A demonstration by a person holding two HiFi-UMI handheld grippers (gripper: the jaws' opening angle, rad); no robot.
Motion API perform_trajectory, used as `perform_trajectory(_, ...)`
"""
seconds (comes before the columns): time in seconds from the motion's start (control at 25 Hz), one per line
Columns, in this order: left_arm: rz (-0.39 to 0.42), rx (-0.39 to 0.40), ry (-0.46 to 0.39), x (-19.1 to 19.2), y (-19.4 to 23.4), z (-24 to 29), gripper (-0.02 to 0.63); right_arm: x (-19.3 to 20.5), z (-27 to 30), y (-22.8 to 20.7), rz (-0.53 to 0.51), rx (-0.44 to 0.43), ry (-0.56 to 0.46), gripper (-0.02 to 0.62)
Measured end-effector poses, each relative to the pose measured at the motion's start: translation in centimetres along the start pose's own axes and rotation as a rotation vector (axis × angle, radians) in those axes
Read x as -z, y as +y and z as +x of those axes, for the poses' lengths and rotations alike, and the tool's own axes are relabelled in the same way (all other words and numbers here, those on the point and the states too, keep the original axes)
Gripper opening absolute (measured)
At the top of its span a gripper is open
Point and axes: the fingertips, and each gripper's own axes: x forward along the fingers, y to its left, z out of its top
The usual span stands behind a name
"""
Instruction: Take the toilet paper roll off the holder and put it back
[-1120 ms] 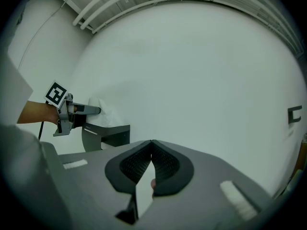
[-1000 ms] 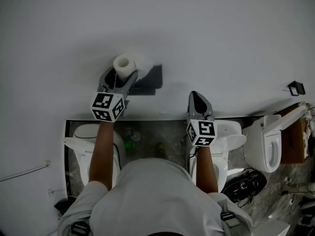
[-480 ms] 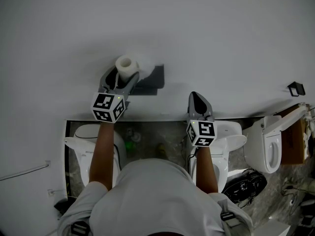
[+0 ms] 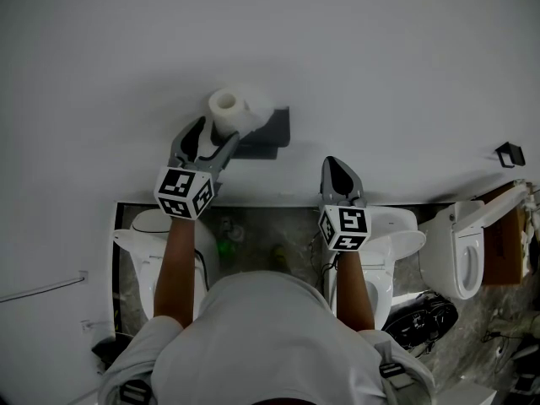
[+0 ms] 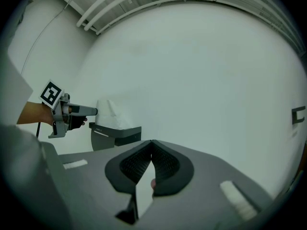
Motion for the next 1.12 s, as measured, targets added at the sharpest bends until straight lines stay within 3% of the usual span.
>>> perform_trajectory(0.32, -0.007, -0.027, -0.016, 0.4, 0.1, -4.0, 0.297, 0.1, -0.6, 2.1, -0.005, -0.015, 0.006, 0.0)
perform_trajectory(1.12, -0.056, -0.095, 0.012, 4.2, 0.8, -12.1, 0.112, 1.2, -1.9, 7.4, 0.017, -0.035, 0.009, 0.0)
